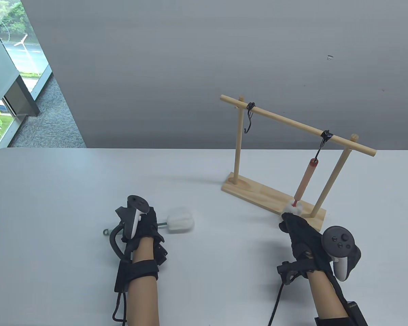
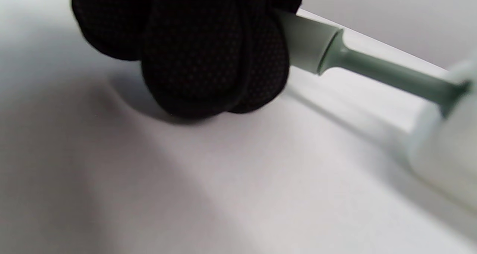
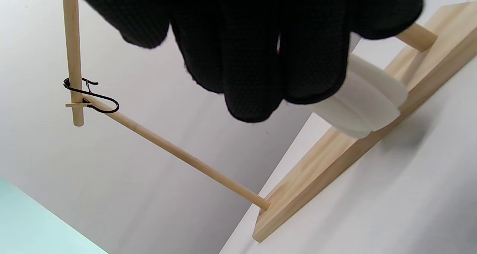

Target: Hook cup brush handle onto s-hook

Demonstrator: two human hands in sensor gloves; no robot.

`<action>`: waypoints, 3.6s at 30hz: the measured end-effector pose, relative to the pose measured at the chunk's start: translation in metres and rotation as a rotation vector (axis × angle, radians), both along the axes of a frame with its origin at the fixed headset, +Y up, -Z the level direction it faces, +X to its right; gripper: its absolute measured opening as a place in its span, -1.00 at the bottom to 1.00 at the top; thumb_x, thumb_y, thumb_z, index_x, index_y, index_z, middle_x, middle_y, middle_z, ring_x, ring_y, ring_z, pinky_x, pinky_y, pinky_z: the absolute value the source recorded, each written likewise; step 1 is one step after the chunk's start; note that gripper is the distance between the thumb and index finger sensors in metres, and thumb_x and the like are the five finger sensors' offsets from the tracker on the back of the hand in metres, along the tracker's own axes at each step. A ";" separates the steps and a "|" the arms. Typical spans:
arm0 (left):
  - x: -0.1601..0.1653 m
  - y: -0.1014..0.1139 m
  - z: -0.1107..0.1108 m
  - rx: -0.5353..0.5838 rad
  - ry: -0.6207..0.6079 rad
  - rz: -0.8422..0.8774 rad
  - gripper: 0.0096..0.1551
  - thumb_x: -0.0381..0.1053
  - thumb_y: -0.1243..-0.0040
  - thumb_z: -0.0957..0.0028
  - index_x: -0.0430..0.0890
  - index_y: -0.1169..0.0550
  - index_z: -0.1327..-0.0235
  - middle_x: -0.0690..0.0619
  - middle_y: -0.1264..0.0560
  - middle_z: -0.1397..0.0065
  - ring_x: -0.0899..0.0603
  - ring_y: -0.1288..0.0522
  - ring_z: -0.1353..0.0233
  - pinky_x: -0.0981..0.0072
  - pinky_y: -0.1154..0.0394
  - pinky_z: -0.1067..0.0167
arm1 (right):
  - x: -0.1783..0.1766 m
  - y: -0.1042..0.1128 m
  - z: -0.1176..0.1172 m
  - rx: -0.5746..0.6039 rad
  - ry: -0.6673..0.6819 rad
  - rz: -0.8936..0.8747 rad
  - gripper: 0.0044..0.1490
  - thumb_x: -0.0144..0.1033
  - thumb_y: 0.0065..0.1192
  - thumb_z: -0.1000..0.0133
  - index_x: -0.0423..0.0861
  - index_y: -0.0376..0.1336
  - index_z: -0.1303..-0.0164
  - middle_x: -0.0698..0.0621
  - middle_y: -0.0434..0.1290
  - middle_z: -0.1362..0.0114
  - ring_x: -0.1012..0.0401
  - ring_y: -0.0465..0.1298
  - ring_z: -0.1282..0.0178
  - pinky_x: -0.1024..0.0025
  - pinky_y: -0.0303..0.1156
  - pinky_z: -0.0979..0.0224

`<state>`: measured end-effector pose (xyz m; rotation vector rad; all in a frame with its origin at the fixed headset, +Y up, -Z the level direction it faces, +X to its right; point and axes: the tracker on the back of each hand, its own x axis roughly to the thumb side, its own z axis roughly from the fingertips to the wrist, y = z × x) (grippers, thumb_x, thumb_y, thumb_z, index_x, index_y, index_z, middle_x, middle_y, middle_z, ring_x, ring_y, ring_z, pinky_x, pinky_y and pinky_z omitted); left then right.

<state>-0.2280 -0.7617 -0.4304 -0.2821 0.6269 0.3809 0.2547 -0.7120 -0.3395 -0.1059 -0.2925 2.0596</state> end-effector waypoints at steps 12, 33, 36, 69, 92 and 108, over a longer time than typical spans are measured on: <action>0.017 0.029 0.025 0.183 -0.163 0.031 -0.24 0.39 0.26 -0.11 -0.01 -0.67 -0.13 0.04 -0.84 0.22 -0.01 -0.82 0.33 0.11 -0.66 0.06 | -0.038 0.002 0.003 0.004 0.111 0.075 -0.36 -0.09 0.05 -0.18 -0.30 0.40 -0.21 -0.26 0.60 -0.10 -0.22 0.56 -0.19 -0.27 0.24 -0.26; 0.099 0.061 0.129 0.553 -0.604 0.192 -0.21 0.38 0.32 -0.11 0.00 -0.44 -0.44 -0.08 -0.69 -0.24 -0.18 -0.76 -0.09 -0.06 -0.54 -0.16 | -0.189 0.008 0.024 0.021 0.451 0.487 -0.23 -0.05 0.13 -0.18 -0.29 0.18 -0.46 -0.29 0.41 -0.38 -0.28 0.36 -0.43 -0.36 0.09 -0.35; 0.104 0.053 0.136 0.620 -0.645 0.150 -0.21 0.38 0.32 -0.11 0.01 -0.44 -0.43 -0.06 -0.69 -0.23 -0.18 -0.76 -0.10 -0.05 -0.54 -0.17 | -0.191 0.000 0.029 0.089 0.418 0.488 -0.22 -0.07 0.18 -0.15 -0.31 0.21 -0.43 -0.31 0.43 -0.35 -0.30 0.38 -0.40 -0.37 0.10 -0.33; 0.125 0.038 0.152 0.625 -0.881 0.071 -0.19 0.43 0.35 -0.07 0.09 -0.30 -0.52 0.01 -0.61 -0.38 -0.16 -0.68 -0.29 -0.12 -0.43 -0.32 | -0.187 -0.010 0.039 0.106 0.440 0.627 -0.30 -0.05 0.16 -0.14 -0.27 0.31 -0.31 -0.23 0.53 -0.23 -0.21 0.49 -0.32 -0.34 0.13 -0.34; 0.119 0.037 0.148 0.610 -0.830 0.066 -0.17 0.42 0.30 -0.08 0.05 -0.21 -0.58 -0.06 -0.54 -0.44 -0.19 -0.65 -0.31 -0.21 -0.38 -0.35 | -0.105 -0.010 0.018 -0.059 0.101 0.377 -0.33 -0.05 0.15 -0.15 -0.28 0.33 -0.26 -0.20 0.57 -0.15 -0.15 0.55 -0.26 -0.32 0.16 -0.33; 0.095 0.030 0.139 0.554 -0.728 0.071 -0.14 0.41 0.28 -0.08 -0.01 -0.19 -0.58 -0.09 -0.54 -0.43 -0.21 -0.63 -0.32 -0.26 -0.34 -0.37 | -0.082 0.016 -0.007 0.028 0.035 -0.068 -0.33 -0.06 0.12 -0.18 -0.31 0.32 -0.27 -0.19 0.57 -0.13 -0.15 0.55 -0.23 -0.31 0.18 -0.31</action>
